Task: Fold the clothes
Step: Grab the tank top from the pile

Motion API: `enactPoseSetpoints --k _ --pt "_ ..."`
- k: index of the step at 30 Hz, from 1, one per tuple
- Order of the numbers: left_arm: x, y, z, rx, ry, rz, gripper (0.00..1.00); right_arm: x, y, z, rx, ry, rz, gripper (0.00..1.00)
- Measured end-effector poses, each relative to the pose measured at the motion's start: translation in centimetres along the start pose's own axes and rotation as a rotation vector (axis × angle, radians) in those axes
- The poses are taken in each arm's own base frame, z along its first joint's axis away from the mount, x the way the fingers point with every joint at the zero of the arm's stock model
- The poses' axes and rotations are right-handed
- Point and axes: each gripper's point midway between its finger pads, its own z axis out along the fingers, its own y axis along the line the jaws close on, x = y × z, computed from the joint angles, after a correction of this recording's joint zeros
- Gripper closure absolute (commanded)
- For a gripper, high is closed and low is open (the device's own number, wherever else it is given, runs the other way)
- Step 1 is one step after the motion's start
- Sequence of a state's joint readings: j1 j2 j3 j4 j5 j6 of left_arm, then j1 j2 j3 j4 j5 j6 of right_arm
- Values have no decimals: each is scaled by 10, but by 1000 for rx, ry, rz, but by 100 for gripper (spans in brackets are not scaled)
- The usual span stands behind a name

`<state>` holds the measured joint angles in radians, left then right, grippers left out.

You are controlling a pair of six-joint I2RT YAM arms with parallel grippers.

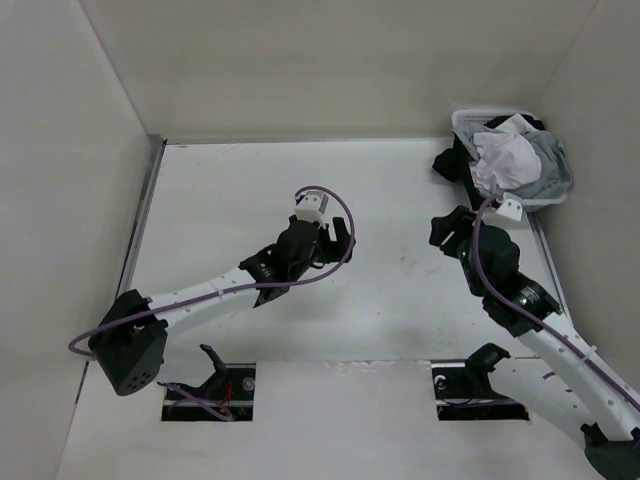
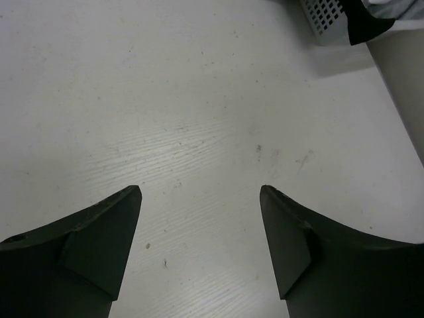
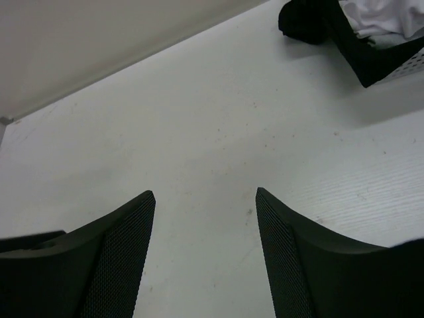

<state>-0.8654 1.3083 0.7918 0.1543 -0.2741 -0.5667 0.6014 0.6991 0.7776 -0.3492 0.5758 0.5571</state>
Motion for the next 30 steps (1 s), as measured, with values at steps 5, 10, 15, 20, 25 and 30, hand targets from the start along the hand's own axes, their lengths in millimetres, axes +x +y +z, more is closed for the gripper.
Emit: enactPoseSetpoints --k 5,10,15,20,25,30 --pt "15 3 4 22 18 -7 27 -8 -21 30 89 -20 -2 84" --pt "23 -12 19 97 5 -13 59 -26 -59 71 194 -49 53 87" --pt "44 -25 27 173 17 4 87 -60 -114 127 333 -67 121 84" --pt "59 -23 24 201 32 17 60 -113 -182 197 459 -125 193 70" --pt "55 -19 25 206 5 16 47 -119 -244 250 518 -99 240 44" --pt "52 -17 26 205 -12 15 46 -90 -270 276 515 -15 266 42"
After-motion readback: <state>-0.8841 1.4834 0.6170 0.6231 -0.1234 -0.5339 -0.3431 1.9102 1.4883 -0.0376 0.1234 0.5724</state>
